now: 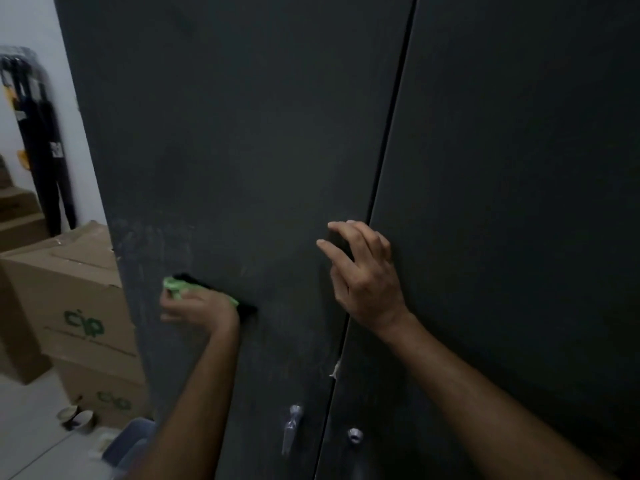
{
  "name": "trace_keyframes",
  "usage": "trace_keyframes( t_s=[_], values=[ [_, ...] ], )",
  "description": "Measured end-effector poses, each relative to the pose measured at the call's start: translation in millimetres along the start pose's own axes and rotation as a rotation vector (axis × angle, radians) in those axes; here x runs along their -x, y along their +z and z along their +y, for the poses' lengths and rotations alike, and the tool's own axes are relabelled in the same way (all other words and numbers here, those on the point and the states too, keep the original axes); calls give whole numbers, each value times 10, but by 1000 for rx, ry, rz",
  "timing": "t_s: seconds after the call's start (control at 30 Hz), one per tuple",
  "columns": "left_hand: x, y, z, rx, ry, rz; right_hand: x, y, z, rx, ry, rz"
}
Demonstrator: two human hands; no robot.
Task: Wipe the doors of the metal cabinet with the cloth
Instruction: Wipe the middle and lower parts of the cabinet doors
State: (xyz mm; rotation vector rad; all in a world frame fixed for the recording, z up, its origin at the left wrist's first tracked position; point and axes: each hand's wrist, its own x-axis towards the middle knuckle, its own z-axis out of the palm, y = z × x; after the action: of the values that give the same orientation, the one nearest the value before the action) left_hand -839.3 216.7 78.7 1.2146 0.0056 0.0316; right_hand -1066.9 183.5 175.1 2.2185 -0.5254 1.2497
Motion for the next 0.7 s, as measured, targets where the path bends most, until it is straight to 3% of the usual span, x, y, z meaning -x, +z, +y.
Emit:
trace_keyframes(
  t_s=[0.1, 0.23, 0.3, 0.4, 0.47, 0.57, 0.7],
  values=[
    [-72, 251, 428, -20, 407, -15, 5, 1, 10, 26, -13, -2],
    [476, -98, -129, -218, 777, -386, 5, 30, 4, 65, -20, 14],
    [417, -290, -348, -295, 739, -442, 2, 45, -1, 87, -21, 26],
    [-113, -141, -32, -246, 488, -182, 0, 64, -4, 116, -29, 36],
    [-471, 103, 399, -178, 418, -47, 0, 76, -11, 144, -31, 44],
    [-309, 338, 726, -159, 609, -118, -17, 116, -40, 194, -8, 44],
    [78, -61, 144, -245, 1072, -449, -22, 142, -79, 239, 26, 49]
  ],
)
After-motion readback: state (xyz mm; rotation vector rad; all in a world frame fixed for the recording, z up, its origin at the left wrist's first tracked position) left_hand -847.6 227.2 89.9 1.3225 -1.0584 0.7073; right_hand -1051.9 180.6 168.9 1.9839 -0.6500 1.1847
